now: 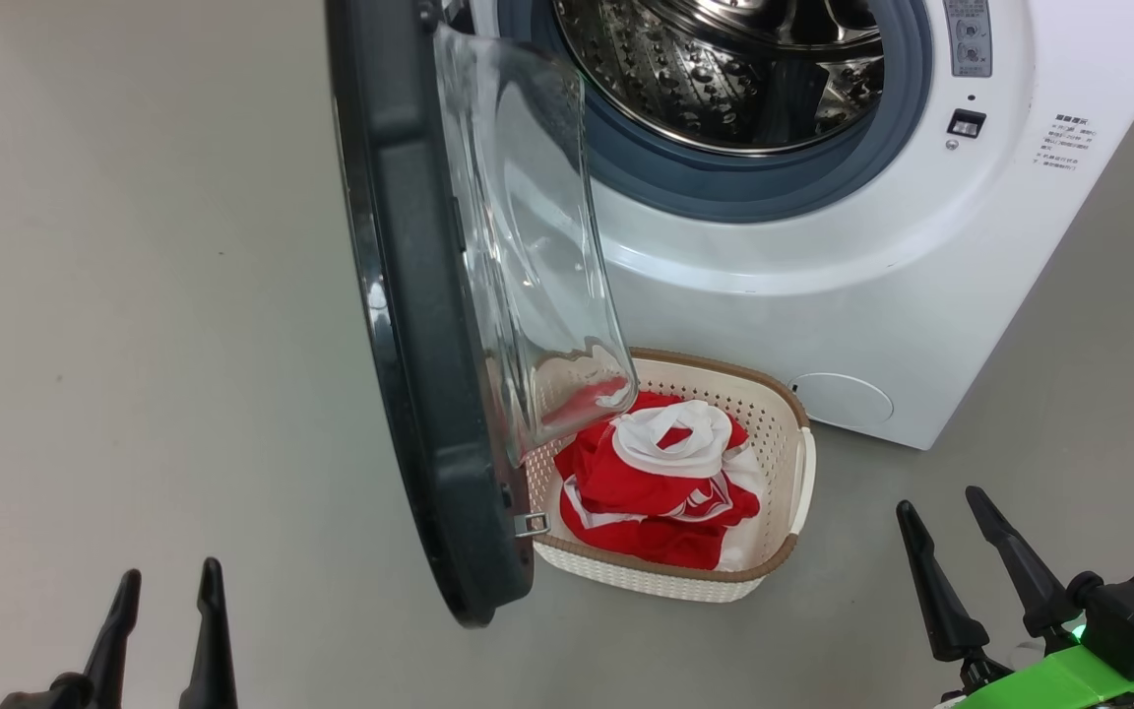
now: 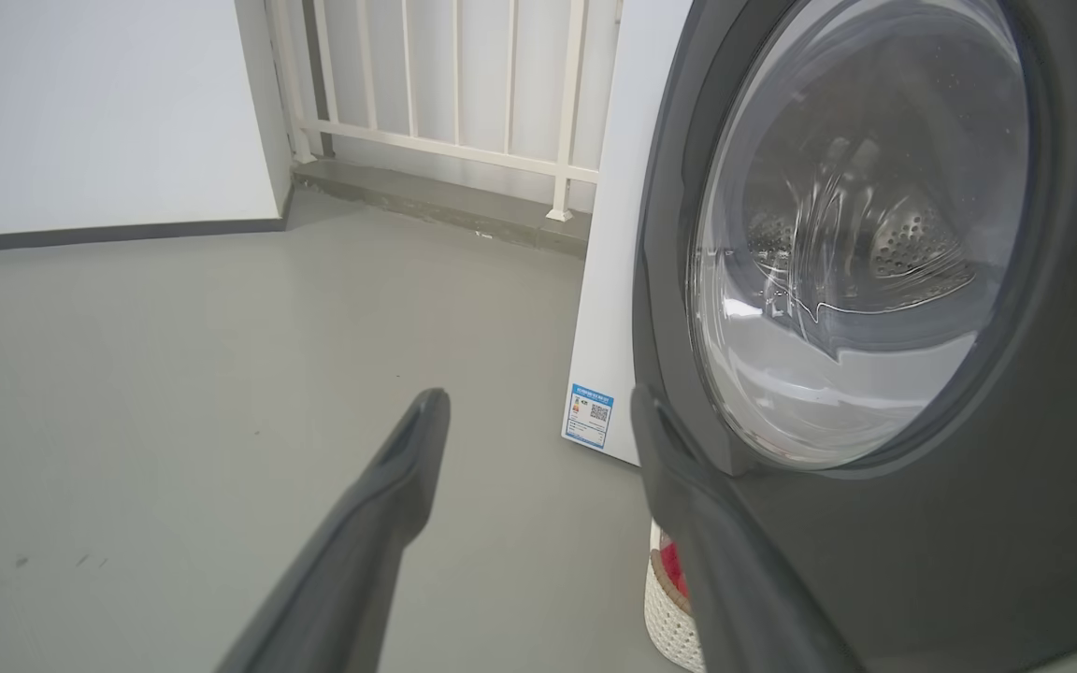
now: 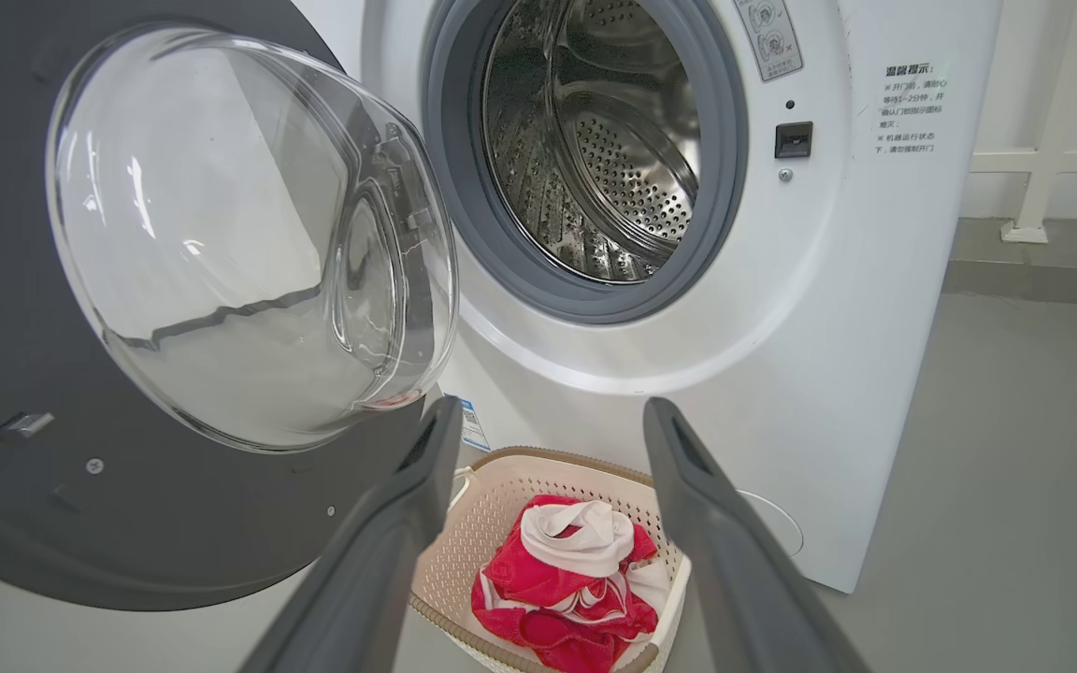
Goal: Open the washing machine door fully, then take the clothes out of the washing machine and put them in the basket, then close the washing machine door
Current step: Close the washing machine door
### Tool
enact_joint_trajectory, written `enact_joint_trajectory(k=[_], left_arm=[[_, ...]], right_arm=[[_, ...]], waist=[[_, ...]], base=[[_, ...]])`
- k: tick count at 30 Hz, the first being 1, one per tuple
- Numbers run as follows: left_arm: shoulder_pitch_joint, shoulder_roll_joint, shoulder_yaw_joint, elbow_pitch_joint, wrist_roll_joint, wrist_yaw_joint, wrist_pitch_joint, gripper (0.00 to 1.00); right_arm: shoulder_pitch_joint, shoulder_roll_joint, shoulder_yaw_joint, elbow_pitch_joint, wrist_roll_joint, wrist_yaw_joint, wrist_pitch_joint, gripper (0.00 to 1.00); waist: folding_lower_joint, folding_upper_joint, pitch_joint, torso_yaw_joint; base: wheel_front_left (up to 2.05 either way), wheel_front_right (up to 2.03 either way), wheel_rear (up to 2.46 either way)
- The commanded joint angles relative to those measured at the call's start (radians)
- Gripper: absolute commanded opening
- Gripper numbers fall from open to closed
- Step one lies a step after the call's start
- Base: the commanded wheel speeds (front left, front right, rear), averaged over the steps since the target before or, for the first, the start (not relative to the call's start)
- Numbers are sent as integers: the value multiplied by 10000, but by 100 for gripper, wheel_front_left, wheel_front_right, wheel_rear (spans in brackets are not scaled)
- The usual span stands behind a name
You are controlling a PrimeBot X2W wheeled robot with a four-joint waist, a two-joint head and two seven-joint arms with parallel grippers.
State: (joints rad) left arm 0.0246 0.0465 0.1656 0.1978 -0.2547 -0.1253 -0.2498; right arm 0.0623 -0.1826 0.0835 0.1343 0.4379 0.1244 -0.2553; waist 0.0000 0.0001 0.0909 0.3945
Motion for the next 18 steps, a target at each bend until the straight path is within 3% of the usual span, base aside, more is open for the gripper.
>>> enact_joint_trajectory(k=[1,15,17,18], left_arm=[[-128,83,336,-199,78,-54,-120,100],[-295,140,125,-168,-55,-54,-120,100],[-401,187,52,-183,-394,-54,-120,56],[-464,213,46,-189,-672,-54,-120,46]], right_arm=[[-49,-124,187,-204,-16,63,-65,100],[29,-116,209,-197,-7,63,-65,100],[32,-113,213,-193,-1,63,-65,100],[37,-110,216,-190,2,63,-65,100]], waist=[[0,-1,1,1],[0,-1,-59,66],[0,-1,-71,74],[0,-1,-82,77]], base=[[0,0,0],[0,0,0],[0,0,0],[0,0,0]])
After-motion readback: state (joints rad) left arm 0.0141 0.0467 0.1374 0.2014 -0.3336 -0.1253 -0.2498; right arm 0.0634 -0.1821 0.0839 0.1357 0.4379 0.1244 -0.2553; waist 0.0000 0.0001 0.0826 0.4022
